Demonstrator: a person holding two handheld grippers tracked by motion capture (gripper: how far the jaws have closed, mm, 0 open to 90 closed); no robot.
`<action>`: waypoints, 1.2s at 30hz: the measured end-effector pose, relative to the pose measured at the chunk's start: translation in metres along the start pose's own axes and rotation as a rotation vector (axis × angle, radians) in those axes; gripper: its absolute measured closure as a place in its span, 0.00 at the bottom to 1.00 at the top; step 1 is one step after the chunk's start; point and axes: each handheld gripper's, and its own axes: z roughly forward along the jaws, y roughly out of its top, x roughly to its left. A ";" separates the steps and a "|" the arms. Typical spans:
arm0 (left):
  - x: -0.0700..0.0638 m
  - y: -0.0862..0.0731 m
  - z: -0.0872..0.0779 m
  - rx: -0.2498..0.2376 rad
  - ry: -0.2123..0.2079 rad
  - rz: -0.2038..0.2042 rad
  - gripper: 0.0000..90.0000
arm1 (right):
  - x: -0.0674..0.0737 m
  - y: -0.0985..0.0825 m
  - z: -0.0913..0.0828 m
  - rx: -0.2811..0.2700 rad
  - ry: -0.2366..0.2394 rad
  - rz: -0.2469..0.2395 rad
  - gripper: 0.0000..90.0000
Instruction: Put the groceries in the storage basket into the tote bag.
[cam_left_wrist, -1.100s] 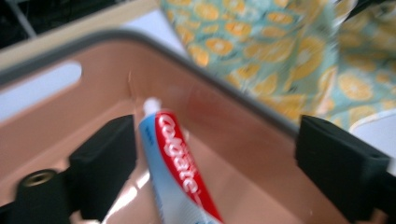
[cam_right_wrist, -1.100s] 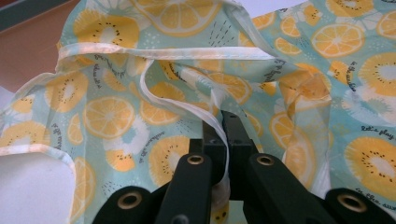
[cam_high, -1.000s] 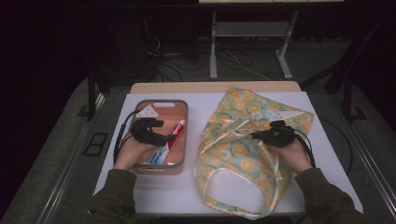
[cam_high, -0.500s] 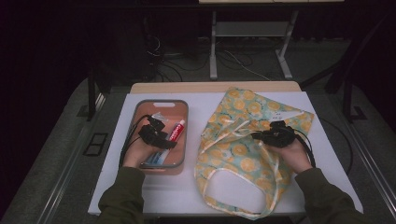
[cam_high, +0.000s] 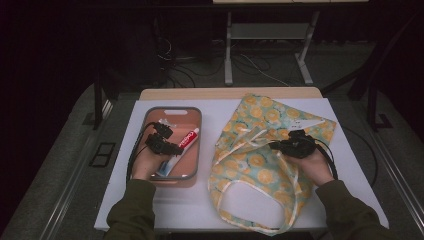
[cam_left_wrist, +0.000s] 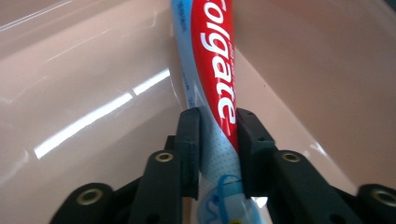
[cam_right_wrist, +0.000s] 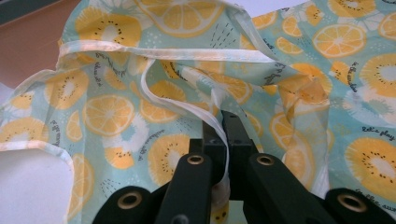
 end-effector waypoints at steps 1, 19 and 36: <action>0.000 0.000 -0.001 -0.004 0.010 0.003 0.82 | 0.000 0.000 0.000 0.000 0.000 -0.002 0.99; -0.005 0.013 -0.054 -0.198 -0.011 0.036 0.87 | -0.001 0.000 -0.001 -0.009 -0.002 0.001 1.00; -0.065 0.031 -0.071 -0.270 -0.116 0.175 0.89 | -0.002 0.001 -0.001 -0.015 -0.011 0.001 1.00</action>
